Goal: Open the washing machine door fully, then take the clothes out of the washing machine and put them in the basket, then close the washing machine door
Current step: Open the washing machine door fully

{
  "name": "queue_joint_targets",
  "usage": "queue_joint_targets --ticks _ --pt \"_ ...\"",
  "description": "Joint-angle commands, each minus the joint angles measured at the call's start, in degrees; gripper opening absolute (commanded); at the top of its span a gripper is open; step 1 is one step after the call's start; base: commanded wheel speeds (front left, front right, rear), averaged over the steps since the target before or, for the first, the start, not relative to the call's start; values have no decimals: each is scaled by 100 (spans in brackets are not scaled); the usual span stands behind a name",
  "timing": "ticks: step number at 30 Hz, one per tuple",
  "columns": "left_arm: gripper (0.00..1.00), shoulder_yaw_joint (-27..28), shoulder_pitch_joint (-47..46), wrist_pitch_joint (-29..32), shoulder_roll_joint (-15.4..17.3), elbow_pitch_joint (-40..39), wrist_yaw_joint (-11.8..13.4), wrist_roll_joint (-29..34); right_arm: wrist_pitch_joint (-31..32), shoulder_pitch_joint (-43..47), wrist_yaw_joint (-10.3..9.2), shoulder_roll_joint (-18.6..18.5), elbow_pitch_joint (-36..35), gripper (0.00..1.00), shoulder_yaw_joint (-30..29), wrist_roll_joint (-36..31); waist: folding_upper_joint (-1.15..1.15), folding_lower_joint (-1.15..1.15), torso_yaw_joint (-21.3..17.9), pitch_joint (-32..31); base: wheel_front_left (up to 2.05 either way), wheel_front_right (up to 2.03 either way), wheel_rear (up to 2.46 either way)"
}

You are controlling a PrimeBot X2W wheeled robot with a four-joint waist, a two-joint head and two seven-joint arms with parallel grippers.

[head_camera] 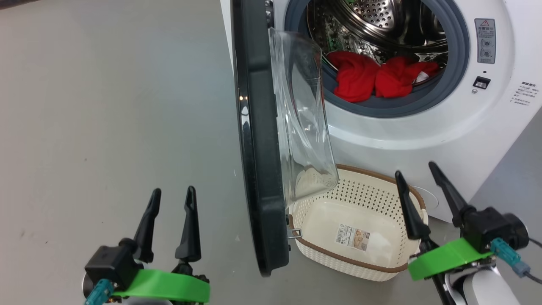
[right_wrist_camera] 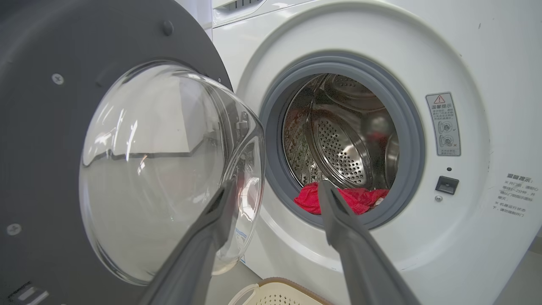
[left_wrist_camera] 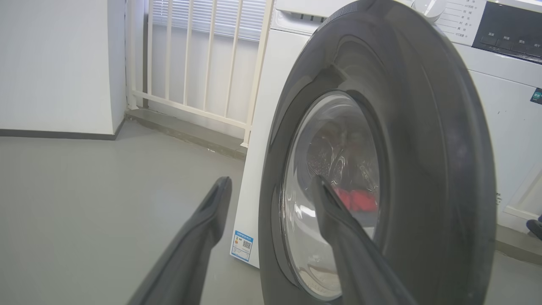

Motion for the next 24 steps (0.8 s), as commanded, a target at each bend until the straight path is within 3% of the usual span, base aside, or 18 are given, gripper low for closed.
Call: queue_joint_targets --ticks 1,21,22,23,24 --pt "100 244 5 -68 53 -114 -21 60 -51 37 36 21 -187 100 140 5 0 0 -3 -6 0 0 0" --pt "100 365 115 -68 -105 -5 -210 316 -52 552 36 21 -472 100 301 128 0 0 -57 -184 0 0 0" --pt "70 358 117 -68 -107 -4 -212 328 -52 555 36 21 -469 100 306 132 0 0 -57 -186 0 0 0" --pt "28 343 115 -68 -109 -5 -214 338 -52 558 36 21 -466 100 310 135 0 0 -59 -190 0 0 0" --pt "0 326 108 -69 -111 -17 -216 349 -52 561 36 21 -461 100 314 141 0 0 -60 -196 0 0 0"
